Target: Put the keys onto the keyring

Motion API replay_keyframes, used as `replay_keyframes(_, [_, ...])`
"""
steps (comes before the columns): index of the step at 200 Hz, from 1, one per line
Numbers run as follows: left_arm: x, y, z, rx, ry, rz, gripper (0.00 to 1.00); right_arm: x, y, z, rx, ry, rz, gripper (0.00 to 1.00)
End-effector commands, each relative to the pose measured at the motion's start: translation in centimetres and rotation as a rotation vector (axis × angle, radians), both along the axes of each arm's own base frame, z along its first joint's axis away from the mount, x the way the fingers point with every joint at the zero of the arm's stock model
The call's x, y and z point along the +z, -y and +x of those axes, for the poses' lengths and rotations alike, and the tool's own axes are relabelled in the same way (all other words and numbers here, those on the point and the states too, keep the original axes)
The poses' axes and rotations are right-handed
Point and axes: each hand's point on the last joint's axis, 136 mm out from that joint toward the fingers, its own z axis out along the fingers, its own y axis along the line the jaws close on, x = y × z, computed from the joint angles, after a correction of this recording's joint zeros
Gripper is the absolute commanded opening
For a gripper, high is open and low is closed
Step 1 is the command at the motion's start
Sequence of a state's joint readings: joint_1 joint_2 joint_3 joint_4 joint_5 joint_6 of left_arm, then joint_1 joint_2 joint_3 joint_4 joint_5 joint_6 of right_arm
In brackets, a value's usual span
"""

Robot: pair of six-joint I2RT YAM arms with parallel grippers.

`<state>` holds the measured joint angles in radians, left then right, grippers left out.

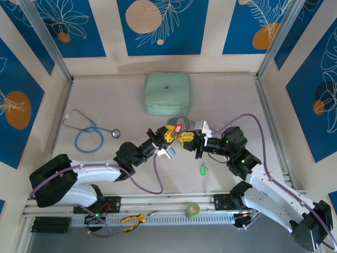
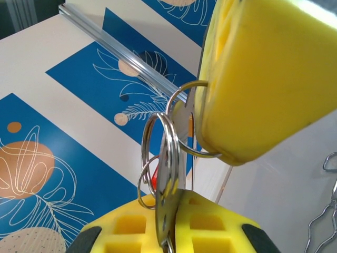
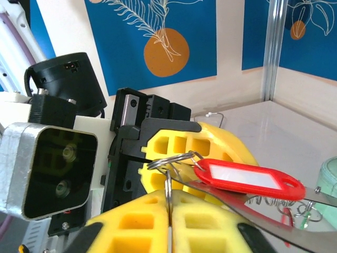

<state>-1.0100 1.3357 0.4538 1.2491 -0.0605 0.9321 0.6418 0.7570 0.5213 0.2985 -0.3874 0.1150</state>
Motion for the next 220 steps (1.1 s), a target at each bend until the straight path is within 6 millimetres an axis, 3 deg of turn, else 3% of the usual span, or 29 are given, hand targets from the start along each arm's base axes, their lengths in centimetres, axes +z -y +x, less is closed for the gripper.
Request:
replay_keyframes(1, [0.5,-0.1,-0.9,-0.028,0.034,-0.008,0.0,2.2,0.2,0.9,-0.054,0.026,0.057,0.0])
replay_keyframes(20, [-0.2,-0.3,-0.3,0.01,0.021,-0.001,0.12,1.6,0.5,2.3,-0.133,-0.06,0.048,0.0])
replay_keyframes(33, [-1.1,-0.7,0.3,0.042,-0.007,0.0,0.37,0.7,0.9,3.4,-0.194,-0.128,0.023,0.0])
replay_keyframes(54, [-3.7,-1.5,1.2,0.106,-0.077,0.013,0.55,-0.7,1.4,4.8,-0.279,-0.229,-0.026,0.0])
replay_keyframes(89, [-6.7,-4.4,1.3,0.175,-0.183,-0.02,0.71,-3.0,1.9,6.3,-0.369,-0.348,-0.181,0.0])
replay_keyframes(114, [-6.3,-7.4,1.3,0.241,-0.261,-0.126,0.85,-3.8,1.7,7.1,-0.384,-0.384,-0.326,0.0])
replay_keyframes(135, [-5.7,-9.3,1.7,0.305,-0.342,-0.173,0.92,-3.7,0.8,7.6,-0.359,-0.366,-0.457,0.0])
replay_keyframes(157, [-5.6,-10.8,2.1,0.373,-0.478,-0.148,0.92,-4.5,-1.1,7.5,-0.301,-0.252,-0.629,0.0])
replay_keyframes(189, [-2.9,-16.6,2.1,0.516,-0.545,-0.362,0.95,-6.2,-4.2,6.4,-0.183,-0.091,-0.795,0.0])
replay_keyframes(206, [-2.3,-19.0,2.1,0.546,-0.598,-0.444,0.94,-6.3,-4.2,7.0,-0.201,-0.056,-0.79,0.0])
replay_keyframes(220, [-2.1,-20.3,2.3,0.57,-0.632,-0.477,0.94,-6.2,-2.7,8.9,-0.308,-0.041,-0.793,0.0])
